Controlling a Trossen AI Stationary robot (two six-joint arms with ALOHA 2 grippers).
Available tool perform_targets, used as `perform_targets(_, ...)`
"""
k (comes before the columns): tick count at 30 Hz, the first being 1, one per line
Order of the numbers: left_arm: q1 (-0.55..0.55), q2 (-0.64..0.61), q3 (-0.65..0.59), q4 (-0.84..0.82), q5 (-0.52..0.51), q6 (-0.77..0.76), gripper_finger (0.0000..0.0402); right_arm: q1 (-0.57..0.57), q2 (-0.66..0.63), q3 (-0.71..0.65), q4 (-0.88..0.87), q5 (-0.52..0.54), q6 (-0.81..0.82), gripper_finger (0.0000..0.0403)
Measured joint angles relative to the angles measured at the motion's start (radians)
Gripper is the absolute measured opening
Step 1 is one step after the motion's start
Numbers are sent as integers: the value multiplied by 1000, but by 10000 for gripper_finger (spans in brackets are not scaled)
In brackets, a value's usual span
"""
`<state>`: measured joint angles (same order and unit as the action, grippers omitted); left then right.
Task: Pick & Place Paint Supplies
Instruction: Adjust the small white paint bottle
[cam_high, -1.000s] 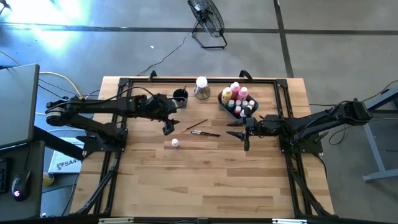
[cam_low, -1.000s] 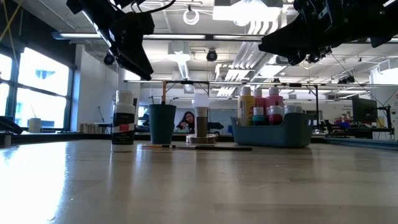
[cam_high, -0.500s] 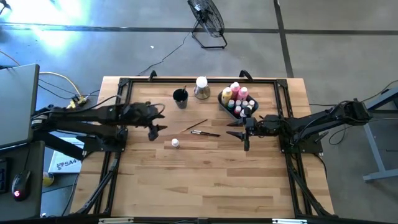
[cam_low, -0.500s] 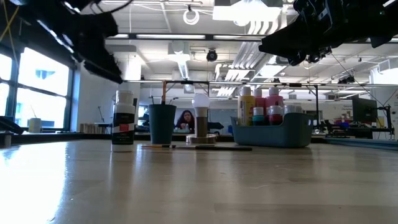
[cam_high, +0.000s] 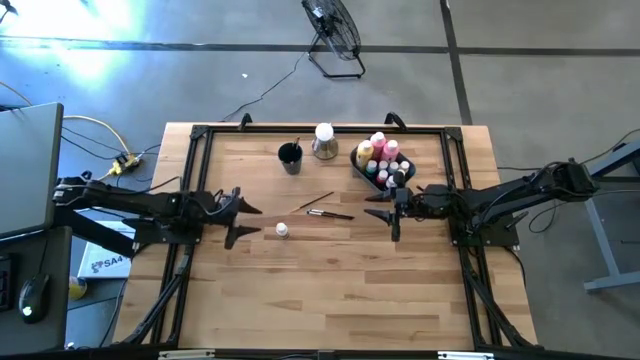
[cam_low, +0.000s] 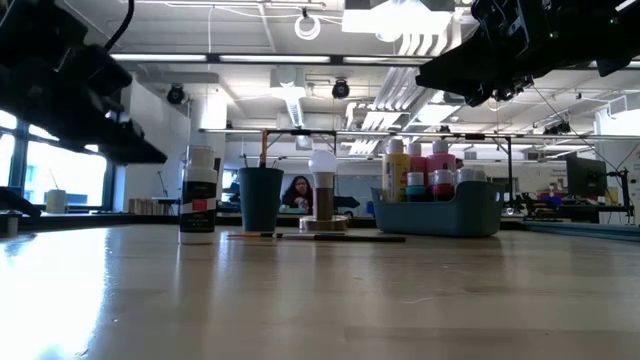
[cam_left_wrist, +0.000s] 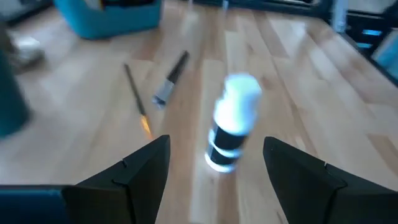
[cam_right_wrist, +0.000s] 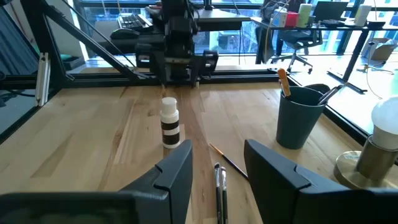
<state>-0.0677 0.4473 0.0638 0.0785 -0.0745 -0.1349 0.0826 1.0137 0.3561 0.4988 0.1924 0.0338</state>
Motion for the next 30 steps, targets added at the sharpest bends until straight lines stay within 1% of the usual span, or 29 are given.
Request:
perform_targets(3, 1, -2, -46, 42, 86, -3, 253, 0, 0, 0, 0, 0, 0, 138)
perform_targets(6, 1, -1, -47, -7, 112, -14, 253, 0, 0, 0, 1, 0, 29, 138)
perform_targets(8, 1, 8, -48, -25, 113, -7, 253, 0, 0, 0, 1, 10, 54, 138)
perform_targets(10, 1, 8, -48, -9, 113, 24, 253, 0, 0, 0, -2, 18, 71, 138)
perform_targets(14, 2, 9, -49, -20, 111, 71, 253, 0, 0, 0, -2, 18, 77, 138)
perform_targets(17, 2, 8, -50, -20, 110, 84, 244, 0, 0, 0, -2, 18, 77, 138)
perform_targets(21, 2, 9, -51, -25, 111, 86, 206, 0, 0, 0, -2, 18, 77, 138)
perform_targets(30, 2, 8, -52, -43, 92, 82, 88, 0, 0, 0, -2, 18, 75, 138)
